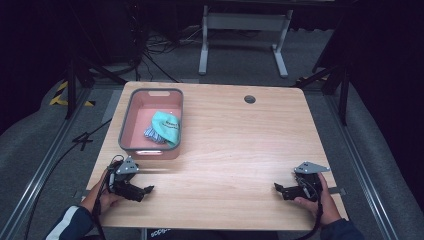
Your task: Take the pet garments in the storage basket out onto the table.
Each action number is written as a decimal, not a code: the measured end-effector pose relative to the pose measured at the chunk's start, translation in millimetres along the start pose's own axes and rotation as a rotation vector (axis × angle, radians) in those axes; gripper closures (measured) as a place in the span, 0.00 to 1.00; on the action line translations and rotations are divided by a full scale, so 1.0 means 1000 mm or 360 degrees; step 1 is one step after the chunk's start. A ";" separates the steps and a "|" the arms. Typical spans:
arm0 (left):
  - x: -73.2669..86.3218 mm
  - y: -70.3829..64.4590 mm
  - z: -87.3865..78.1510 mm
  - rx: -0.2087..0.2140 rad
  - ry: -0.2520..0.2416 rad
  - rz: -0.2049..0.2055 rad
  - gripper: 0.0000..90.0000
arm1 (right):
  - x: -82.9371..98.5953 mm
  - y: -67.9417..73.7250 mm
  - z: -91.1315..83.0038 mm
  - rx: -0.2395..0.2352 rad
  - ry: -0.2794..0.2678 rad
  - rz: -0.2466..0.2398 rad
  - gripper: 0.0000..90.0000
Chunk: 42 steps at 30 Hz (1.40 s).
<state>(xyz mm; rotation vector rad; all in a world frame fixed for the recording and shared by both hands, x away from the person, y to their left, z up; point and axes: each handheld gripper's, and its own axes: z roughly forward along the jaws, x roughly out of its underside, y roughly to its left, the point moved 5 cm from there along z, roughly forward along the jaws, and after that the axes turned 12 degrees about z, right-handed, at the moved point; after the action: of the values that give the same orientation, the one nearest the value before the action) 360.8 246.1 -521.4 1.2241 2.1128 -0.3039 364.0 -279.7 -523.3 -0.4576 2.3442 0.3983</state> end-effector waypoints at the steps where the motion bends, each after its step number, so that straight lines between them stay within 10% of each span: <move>1: 0.000 0.000 0.000 0.0003 -0.0003 -0.0001 0.00 | 0.000 0.000 0.000 0.0000 0.0001 0.0000 0.01; 27: -0.003 0.001 -0.005 -0.0032 0.0075 -0.0007 0.09 | 0.000 0.000 0.000 0.0001 0.0001 0.0001 0.01; 42: -0.014 -0.008 -0.036 -0.0091 0.0084 0.0108 0.20 | 0.000 0.000 0.000 0.0000 0.0000 0.0001 0.01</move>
<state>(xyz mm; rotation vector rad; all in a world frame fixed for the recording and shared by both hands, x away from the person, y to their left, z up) 343.7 250.3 -486.3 1.2798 2.1045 -0.1816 363.9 -279.6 -523.2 -0.4571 2.3445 0.3986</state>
